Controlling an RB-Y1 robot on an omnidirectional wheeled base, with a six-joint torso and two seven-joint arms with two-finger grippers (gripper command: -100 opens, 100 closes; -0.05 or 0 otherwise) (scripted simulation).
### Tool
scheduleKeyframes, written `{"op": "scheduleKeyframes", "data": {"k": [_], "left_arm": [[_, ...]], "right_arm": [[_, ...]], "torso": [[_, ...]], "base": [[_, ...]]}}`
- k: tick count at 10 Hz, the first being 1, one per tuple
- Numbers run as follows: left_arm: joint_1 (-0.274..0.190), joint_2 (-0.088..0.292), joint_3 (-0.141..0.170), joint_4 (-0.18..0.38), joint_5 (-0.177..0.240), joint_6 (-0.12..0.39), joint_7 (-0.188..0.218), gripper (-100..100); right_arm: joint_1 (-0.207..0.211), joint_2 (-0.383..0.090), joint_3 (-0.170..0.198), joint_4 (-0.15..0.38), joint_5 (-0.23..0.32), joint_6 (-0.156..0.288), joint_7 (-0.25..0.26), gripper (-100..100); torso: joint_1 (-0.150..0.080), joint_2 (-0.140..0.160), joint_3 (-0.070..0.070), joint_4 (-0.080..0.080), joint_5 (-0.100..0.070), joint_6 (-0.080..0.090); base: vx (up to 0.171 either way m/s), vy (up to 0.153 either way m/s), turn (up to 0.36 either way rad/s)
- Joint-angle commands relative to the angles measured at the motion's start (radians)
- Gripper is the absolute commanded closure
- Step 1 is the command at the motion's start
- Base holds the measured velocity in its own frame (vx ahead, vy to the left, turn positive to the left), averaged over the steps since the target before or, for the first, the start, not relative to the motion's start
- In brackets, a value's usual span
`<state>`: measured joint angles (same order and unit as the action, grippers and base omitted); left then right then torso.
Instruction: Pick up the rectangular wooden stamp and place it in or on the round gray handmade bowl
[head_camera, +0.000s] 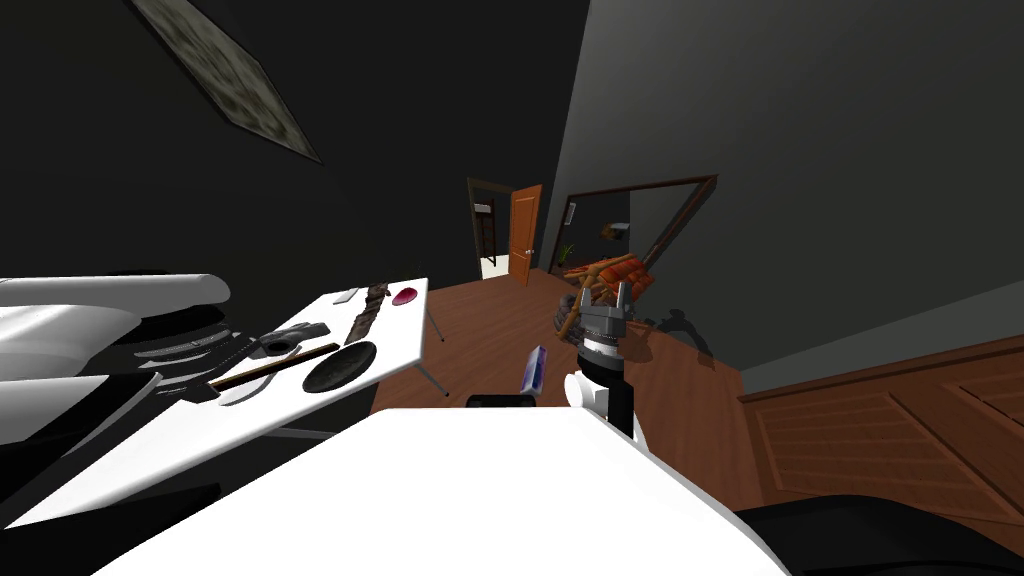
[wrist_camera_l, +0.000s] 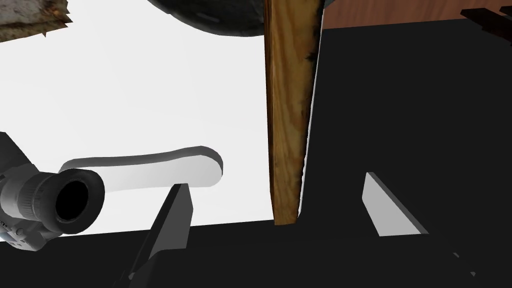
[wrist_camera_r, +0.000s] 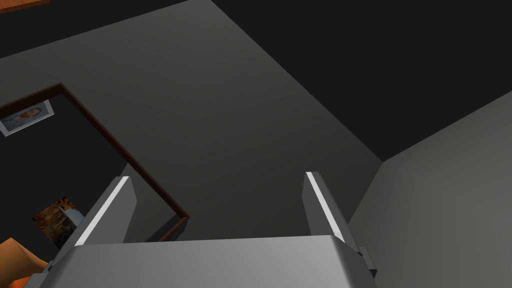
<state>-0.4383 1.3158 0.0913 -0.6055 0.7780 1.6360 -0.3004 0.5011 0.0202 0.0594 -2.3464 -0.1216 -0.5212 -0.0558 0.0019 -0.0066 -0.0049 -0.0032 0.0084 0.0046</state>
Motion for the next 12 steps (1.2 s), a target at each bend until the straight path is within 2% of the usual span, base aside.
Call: {"op": "scheduleKeyframes", "data": {"k": [1,2,3,7,9,10,12], "left_arm": [[0.0,0.0,0.0,0.0,0.0,0.0,0.0,-100],[0.0,0.0,0.0,0.0,0.0,0.0,0.0,0],[-0.009,0.035,0.001,-0.014,0.013,0.034,-0.005,-100],[-0.026,0.104,0.004,-0.042,0.039,0.101,-0.016,-100],[-0.034,0.102,0.0,-0.03,0.035,0.095,-0.023,-100],[-0.033,0.103,0.001,-0.033,0.036,0.097,-0.021,0],[-0.033,0.103,0.001,-0.032,0.036,0.097,-0.021,0]], "right_arm": [[0.0,0.0,0.0,0.0,0.0,0.0,0.0,0],[0.0,0.0,0.0,0.0,0.0,0.0,0.0,0],[0.0,0.0,0.0,0.0,0.0,0.0,0.0,0],[0.0,0.0,0.0,0.0,0.0,0.0,0.0,0],[0.0,0.0,0.0,0.0,0.0,0.0,0.0,0],[0.0,0.0,0.0,0.0,0.0,0.0,0.0,0],[0.0,0.0,0.0,0.0,0.0,0.0,0.0,0]], "torso": [[0.0,0.0,0.0,0.0,0.0,0.0],[0.0,0.0,0.0,0.0,0.0,0.0],[0.0,0.0,0.0,0.0,0.0,0.0],[-0.001,0.001,0.0,0.0,-0.001,0.0],[-0.001,0.001,0.0,0.0,0.0,0.0],[0.0,0.0,0.0,0.0,0.0,0.0],[0.0,0.0,0.0,0.0,0.0,0.0]], "base": [[0.0,0.0,0.0],[0.0,0.0,0.0],[-0.004,-0.008,0.003],[-0.007,-0.013,0.003],[-0.002,-0.004,0.0],[0.0,0.0,0.0],[0.0,0.0,0.0]]}}
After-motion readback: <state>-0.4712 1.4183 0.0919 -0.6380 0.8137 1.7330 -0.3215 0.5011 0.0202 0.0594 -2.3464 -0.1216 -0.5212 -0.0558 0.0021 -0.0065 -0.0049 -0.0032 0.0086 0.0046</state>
